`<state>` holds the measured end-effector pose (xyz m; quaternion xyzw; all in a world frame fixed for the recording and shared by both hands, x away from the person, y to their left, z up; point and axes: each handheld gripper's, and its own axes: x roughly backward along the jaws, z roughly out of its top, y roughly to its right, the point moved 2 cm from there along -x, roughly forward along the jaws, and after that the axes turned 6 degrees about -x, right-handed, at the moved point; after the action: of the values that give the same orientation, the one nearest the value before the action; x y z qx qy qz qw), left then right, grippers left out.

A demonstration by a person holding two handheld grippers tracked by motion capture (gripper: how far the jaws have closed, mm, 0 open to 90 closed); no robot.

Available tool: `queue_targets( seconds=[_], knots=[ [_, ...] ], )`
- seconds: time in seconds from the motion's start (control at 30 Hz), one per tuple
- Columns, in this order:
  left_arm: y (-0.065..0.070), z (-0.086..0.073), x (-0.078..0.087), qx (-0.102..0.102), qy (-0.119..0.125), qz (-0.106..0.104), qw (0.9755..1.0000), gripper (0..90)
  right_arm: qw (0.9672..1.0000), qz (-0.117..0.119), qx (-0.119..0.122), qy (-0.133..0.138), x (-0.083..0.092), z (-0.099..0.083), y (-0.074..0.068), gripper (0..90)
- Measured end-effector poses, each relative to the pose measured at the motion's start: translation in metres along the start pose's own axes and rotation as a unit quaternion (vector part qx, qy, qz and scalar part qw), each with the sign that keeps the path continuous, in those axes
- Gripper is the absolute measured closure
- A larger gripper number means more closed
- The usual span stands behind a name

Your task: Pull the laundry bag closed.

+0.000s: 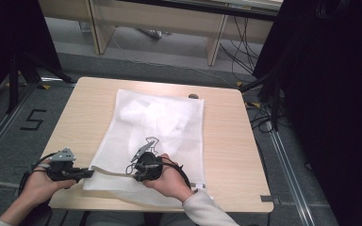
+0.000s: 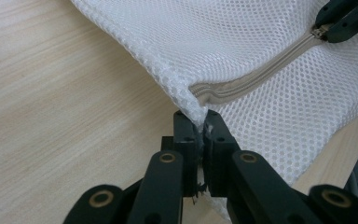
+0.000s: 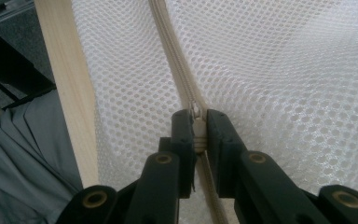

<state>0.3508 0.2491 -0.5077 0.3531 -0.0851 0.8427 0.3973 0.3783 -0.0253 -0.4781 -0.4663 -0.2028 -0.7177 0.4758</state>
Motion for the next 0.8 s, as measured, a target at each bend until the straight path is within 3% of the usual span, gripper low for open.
queue_targets(
  seconds=[0.8],
  knots=[
    [-0.0003, -0.0003, 0.0001, 0.002, 0.0, -0.001, 1.0, 85.0, 1.0, 0.0, -0.004, 0.0, 0.0057, -0.004, 0.0023, 82.4]
  ],
)
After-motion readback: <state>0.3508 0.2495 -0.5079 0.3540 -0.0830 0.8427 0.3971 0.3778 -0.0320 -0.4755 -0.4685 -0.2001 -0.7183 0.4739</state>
